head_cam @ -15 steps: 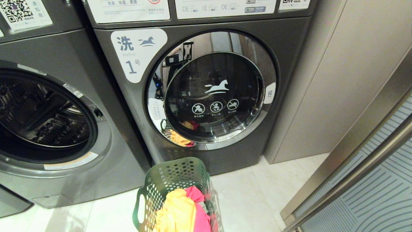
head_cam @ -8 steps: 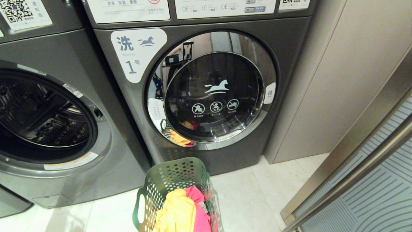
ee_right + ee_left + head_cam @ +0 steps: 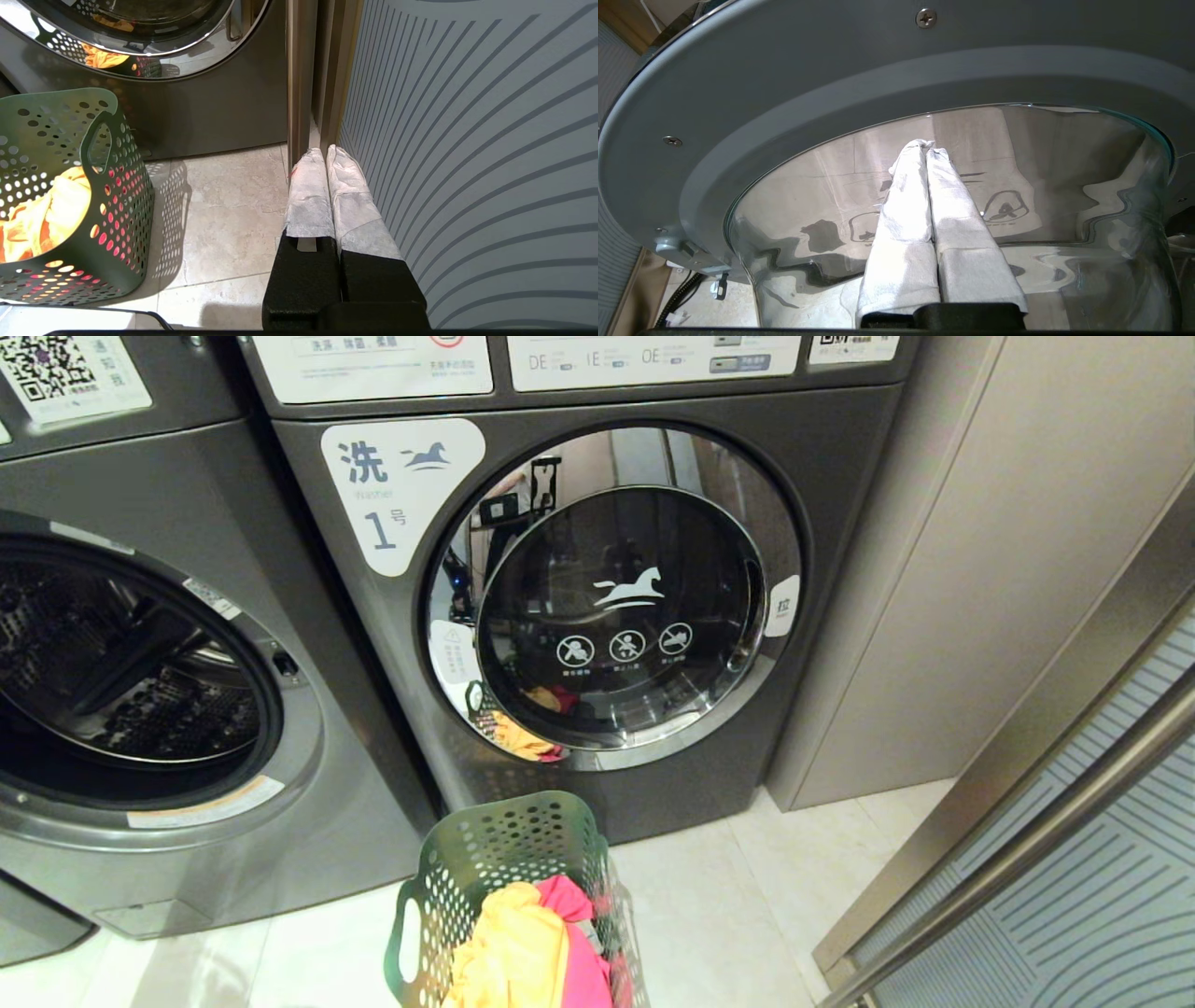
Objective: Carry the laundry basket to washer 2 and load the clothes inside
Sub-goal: Place the clothes into the washing machine
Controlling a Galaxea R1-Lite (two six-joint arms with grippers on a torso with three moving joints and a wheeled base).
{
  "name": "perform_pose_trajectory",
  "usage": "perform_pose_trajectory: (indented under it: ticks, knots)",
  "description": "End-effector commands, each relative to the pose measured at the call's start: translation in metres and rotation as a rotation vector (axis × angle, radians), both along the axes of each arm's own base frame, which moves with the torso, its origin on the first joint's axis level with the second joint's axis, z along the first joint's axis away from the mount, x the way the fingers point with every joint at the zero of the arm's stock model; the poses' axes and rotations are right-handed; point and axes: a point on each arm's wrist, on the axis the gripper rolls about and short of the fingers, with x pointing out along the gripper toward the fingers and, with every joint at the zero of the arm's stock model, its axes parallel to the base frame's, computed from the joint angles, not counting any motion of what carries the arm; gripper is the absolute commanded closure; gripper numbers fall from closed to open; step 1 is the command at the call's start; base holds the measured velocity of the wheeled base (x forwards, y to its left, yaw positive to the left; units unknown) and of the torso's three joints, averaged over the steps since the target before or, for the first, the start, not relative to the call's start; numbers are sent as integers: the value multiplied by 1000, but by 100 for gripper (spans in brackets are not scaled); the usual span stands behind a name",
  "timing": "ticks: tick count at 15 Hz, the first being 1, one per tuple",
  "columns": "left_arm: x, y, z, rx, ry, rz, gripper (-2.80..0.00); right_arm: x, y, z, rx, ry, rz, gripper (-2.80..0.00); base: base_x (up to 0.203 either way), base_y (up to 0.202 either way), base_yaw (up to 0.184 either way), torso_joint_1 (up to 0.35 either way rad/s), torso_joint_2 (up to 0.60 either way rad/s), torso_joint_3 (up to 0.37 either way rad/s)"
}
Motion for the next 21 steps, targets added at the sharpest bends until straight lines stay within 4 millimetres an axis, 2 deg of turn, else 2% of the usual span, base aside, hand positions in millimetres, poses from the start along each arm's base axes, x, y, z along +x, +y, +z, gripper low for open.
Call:
perform_pose_trajectory:
  ticks: [1,14,21]
  knots:
    - [-2,1,1,5,-3,9,0,0,0,0,-2,-1,1,0,0,0,0,0,0,0]
    - [5,-11,10,36,1,28,0,0,0,0,1,-1,1,0,0,0,0,0,0,0]
    - [4,-6,9,39,-22,42,0,0,0,0,1,-1,1,0,0,0,0,0,0,0]
